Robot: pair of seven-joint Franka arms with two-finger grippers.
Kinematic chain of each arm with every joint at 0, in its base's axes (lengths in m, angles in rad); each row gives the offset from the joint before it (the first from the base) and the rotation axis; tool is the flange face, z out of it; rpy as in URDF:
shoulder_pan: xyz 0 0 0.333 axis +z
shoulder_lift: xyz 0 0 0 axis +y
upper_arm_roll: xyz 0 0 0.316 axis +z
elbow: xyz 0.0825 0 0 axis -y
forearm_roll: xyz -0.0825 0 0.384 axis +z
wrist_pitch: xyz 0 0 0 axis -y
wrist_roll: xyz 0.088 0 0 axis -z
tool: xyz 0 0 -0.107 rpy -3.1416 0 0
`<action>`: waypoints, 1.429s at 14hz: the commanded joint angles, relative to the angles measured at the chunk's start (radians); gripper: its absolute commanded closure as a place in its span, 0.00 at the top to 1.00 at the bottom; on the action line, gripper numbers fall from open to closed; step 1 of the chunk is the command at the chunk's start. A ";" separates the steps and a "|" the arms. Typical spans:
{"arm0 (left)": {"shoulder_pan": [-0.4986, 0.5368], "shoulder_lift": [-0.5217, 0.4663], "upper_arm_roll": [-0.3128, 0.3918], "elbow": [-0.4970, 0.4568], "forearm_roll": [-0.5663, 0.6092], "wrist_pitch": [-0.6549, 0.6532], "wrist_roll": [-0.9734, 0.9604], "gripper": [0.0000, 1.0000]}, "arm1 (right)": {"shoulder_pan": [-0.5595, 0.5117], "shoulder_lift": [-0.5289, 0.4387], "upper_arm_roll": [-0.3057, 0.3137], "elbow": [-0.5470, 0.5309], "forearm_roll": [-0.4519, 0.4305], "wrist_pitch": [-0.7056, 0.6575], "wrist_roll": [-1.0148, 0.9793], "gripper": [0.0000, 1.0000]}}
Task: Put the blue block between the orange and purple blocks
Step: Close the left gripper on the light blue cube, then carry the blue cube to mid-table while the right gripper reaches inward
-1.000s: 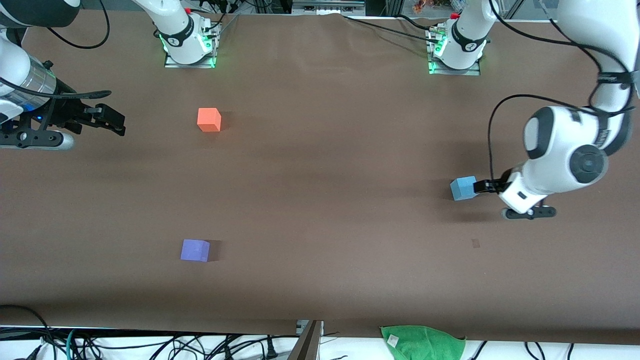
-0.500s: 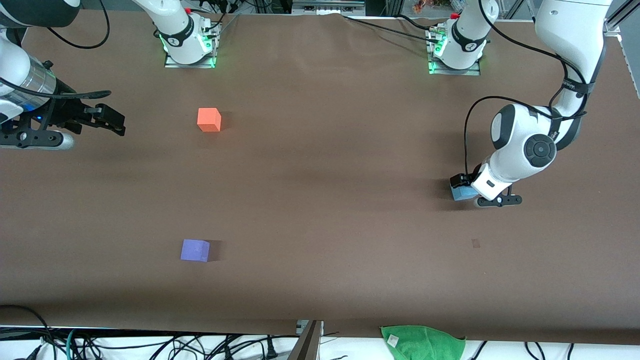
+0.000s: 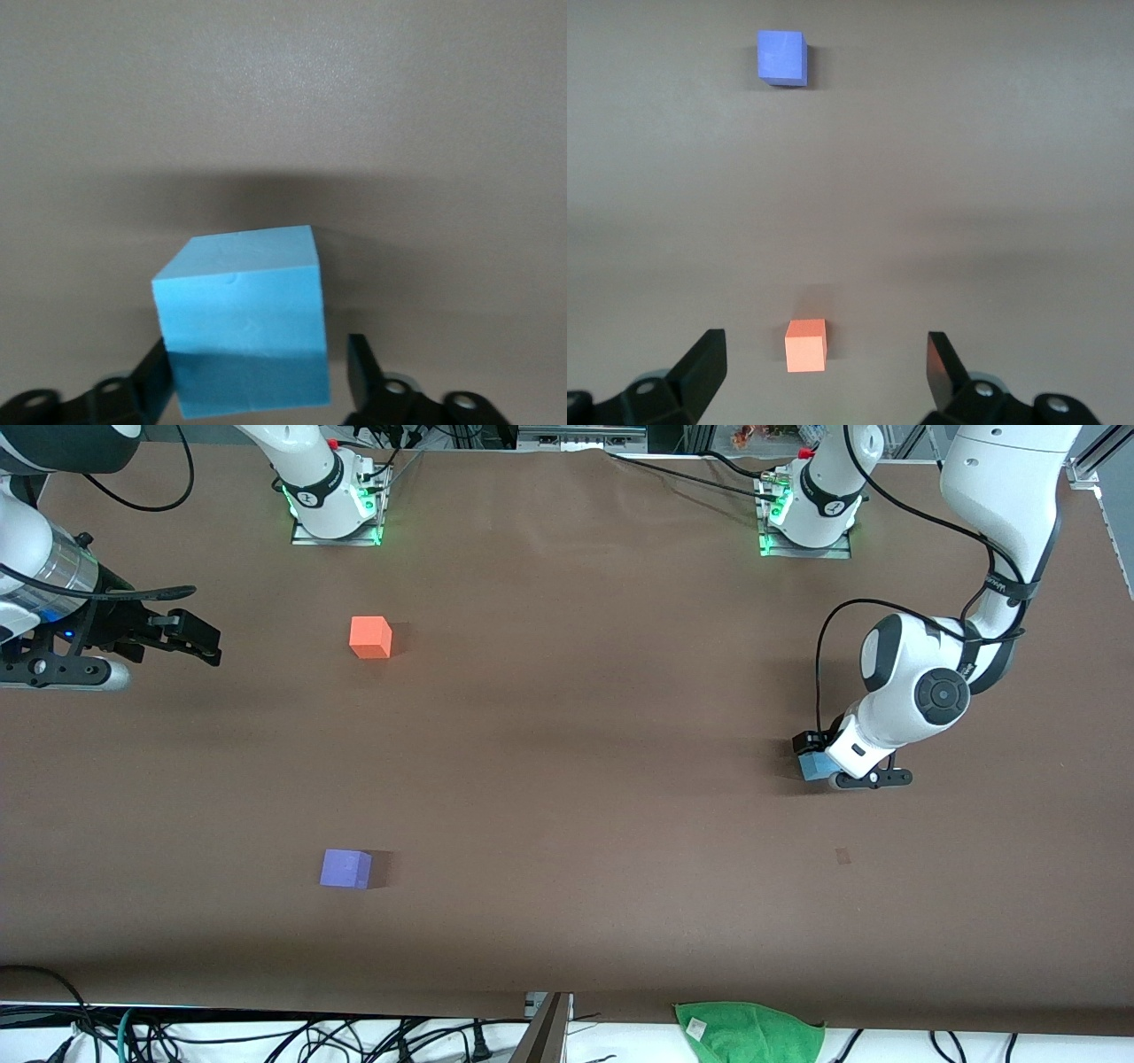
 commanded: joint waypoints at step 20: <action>-0.594 0.376 -0.106 0.732 0.002 -0.373 -0.507 0.31 | 0.000 0.055 0.006 0.006 0.005 0.047 0.004 1.00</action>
